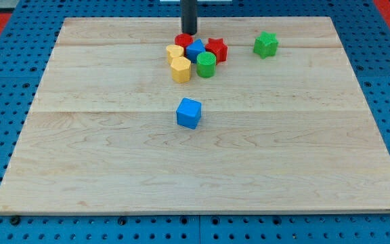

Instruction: Move your arm towards center right

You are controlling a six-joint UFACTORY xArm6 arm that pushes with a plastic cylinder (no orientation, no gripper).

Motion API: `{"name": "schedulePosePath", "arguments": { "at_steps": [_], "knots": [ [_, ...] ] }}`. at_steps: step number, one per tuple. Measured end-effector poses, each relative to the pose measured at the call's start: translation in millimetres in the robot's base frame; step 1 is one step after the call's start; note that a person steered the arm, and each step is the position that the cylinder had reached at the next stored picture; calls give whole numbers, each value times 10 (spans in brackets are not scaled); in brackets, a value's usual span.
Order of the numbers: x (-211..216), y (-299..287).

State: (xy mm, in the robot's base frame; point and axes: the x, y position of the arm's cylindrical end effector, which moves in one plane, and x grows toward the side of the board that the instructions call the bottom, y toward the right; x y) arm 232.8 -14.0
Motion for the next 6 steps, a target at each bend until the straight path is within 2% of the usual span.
{"name": "schedulePosePath", "arguments": {
  "at_steps": [2,3,5,6],
  "knots": [
    [-72,0],
    [-386,226],
    [-410,2321],
    [-26,2852]
  ]
}}
